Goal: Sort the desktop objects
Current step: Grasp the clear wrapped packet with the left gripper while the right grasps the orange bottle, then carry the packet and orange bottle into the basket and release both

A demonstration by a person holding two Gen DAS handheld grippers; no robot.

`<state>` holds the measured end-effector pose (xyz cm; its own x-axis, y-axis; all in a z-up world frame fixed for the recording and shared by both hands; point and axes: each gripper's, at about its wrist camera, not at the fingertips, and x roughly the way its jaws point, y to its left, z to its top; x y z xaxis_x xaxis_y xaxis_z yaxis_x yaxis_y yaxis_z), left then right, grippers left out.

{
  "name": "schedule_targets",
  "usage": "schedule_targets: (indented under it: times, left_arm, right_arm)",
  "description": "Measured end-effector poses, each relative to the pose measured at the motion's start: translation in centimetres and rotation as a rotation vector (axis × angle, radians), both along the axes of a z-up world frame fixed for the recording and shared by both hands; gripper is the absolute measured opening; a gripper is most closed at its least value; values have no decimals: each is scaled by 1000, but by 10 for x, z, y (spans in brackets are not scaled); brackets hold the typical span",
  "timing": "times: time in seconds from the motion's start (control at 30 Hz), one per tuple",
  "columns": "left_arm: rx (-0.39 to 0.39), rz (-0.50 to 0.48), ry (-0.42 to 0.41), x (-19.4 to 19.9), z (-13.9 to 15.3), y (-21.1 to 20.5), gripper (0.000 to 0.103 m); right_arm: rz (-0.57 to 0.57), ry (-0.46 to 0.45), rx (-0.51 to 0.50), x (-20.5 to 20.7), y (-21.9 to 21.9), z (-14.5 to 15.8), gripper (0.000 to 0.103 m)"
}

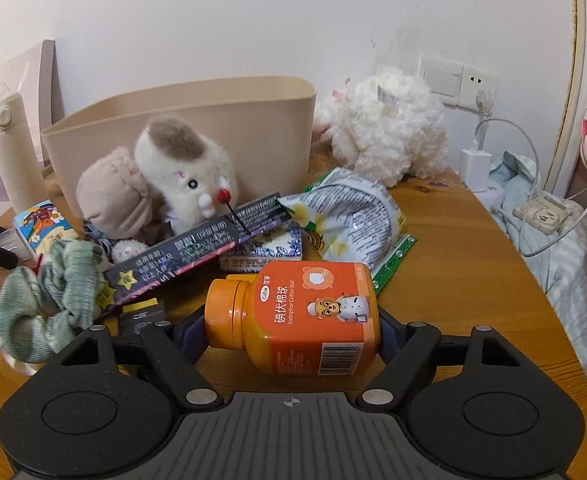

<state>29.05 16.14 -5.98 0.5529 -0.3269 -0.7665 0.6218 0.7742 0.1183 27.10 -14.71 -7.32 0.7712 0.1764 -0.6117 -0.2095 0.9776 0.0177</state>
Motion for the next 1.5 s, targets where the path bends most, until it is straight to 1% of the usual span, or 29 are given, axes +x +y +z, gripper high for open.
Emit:
schedule_targets:
  times: [0.13, 0.27, 0.43, 0.7, 0.87, 1.0, 1.07, 1.13, 1.2, 1.33, 1.4, 1.5]
  left_arm:
    - [3, 16, -28, -10, 13, 8, 26]
    - [-41, 38, -76, -18, 35, 18, 26]
    - [-76, 49, -139, -20, 62, 21, 26]
    - [-159, 55, -261, -3, 109, 1, 26]
    - [-188, 91, -308, 17, 126, -13, 26]
    - [-187, 134, -319, 37, 127, -28, 26]
    - [-170, 159, -322, 46, 125, -38, 27]
    - [-165, 181, -324, 56, 122, -48, 27]
    - [-176, 206, -324, 66, 119, -56, 27]
    - [-179, 278, -313, 92, 110, -66, 27]
    - [-172, 313, -286, 109, 104, -72, 27]
    - [-168, 343, -244, 129, 93, -80, 27]
  right_arm:
    - [5, -22, 3, -10, -4, 12, 79]
    - [11, -60, 10, -18, -7, 29, 79]
    - [27, -106, 16, -23, -6, 52, 79]
    - [60, -208, 11, -6, 10, 96, 79]
    - [82, -265, -2, 16, 23, 117, 79]
    - [100, -291, -5, 37, 34, 131, 79]
    - [106, -304, 0, 51, 39, 138, 79]
    - [111, -304, 18, 66, 43, 143, 79]
    - [111, -294, 39, 83, 47, 144, 79]
    - [110, -280, 22, 118, 59, 139, 79]
    - [106, -269, 4, 133, 65, 132, 79]
    - [104, -229, -27, 158, 74, 117, 79]
